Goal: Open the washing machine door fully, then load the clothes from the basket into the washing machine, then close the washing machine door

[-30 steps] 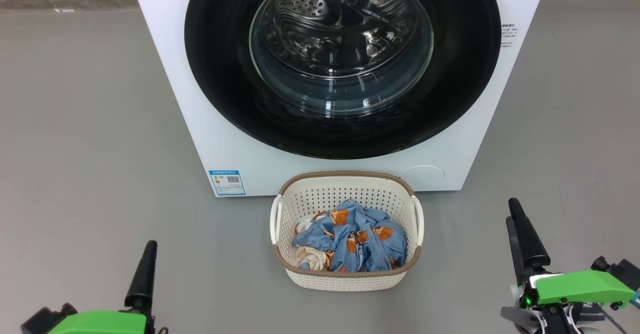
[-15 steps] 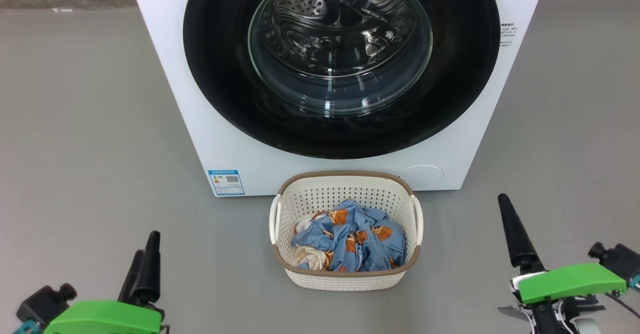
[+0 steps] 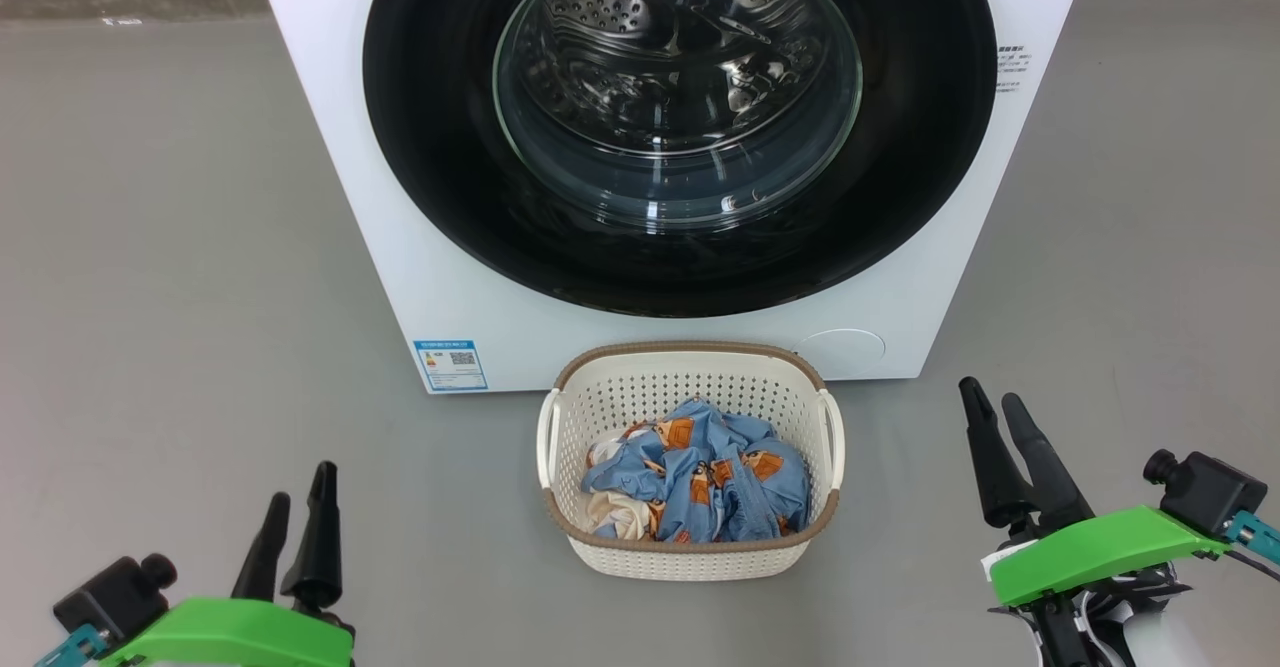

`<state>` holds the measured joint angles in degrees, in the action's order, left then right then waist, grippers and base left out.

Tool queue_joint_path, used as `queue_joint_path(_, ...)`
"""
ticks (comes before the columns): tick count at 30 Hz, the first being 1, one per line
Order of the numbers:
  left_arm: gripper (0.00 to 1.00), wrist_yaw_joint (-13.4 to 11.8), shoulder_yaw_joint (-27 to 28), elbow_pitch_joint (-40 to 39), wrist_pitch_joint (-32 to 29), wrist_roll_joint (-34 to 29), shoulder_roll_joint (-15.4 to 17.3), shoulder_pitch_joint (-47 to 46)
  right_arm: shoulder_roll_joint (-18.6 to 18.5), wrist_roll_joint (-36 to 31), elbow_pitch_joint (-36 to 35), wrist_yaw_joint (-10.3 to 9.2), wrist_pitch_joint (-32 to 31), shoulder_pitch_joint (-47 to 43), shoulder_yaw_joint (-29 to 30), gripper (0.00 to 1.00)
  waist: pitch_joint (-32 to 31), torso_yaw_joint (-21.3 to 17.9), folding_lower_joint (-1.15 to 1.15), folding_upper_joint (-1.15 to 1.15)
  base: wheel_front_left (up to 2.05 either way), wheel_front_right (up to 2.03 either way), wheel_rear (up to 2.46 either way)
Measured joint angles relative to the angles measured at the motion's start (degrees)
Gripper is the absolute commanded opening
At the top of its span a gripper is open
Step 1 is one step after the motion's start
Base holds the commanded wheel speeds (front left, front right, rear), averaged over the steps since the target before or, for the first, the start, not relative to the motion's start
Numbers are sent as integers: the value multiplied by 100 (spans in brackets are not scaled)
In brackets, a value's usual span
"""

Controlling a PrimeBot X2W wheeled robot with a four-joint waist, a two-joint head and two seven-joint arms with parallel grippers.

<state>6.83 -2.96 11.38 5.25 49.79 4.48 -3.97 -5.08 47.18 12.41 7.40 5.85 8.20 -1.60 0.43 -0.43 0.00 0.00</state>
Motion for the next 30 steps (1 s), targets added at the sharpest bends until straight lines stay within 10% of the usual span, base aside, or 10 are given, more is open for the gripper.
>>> queue_joint_path(30,100,7,-37,218,492,-1604,-14,-135,99,-2337,304,0,447,209,-92,100,-51,25,0,0,0,0,0)
